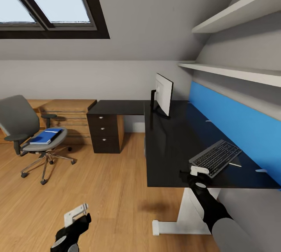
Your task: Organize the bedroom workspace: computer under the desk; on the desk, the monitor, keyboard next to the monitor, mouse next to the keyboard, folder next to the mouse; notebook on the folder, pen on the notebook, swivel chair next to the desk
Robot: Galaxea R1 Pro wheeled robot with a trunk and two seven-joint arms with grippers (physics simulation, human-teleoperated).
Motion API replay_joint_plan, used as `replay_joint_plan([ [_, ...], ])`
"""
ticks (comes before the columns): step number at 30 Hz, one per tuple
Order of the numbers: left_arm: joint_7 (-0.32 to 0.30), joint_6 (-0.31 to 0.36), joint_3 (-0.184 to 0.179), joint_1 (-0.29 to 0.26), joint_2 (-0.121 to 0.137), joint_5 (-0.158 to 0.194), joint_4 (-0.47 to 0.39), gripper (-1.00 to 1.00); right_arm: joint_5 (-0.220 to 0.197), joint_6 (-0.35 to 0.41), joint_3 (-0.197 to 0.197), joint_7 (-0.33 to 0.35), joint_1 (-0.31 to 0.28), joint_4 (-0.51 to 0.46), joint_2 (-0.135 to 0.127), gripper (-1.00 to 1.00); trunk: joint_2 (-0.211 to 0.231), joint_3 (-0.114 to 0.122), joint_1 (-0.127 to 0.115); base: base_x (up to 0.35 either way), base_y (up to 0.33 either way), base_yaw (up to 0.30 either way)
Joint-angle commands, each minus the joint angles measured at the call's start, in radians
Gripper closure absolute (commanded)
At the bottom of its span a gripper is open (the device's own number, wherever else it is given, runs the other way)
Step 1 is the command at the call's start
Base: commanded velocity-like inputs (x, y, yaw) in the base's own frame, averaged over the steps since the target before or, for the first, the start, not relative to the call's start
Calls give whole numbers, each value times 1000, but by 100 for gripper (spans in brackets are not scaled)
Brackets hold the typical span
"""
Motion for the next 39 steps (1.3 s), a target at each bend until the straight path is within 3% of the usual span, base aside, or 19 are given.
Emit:
replay_joint_plan([
  [1, 15, 45, 0, 0, -1, 9, -99, -100, -9, 4, 6, -8, 0, -2, -1, -100, -1, -1, 0, 0, 0, 0],
  [7, 17, 86, 3, -1, -6, 26, -159, -100, -8, 4, 6, -8, 0, -2, -2, -100, -1, -1, 0, 0, 0, 0],
  [15, 17, 101, 0, -1, -10, 48, -161, -100, -8, 3, 6, -9, 0, 2, -8, -100, -1, -1, 0, 0, 0, 0],
  [23, 15, 102, 1, -1, -8, 50, -152, -100, -9, 3, 4, -9, 0, 3, -25, -100, -1, -1, 0, 57, 0, 0],
  [39, 14, 103, 2, -1, -6, 52, -149, -100, -9, 3, 2, -9, 0, 1, -29, -100, -1, -1, 0, 91, 0, 0],
])
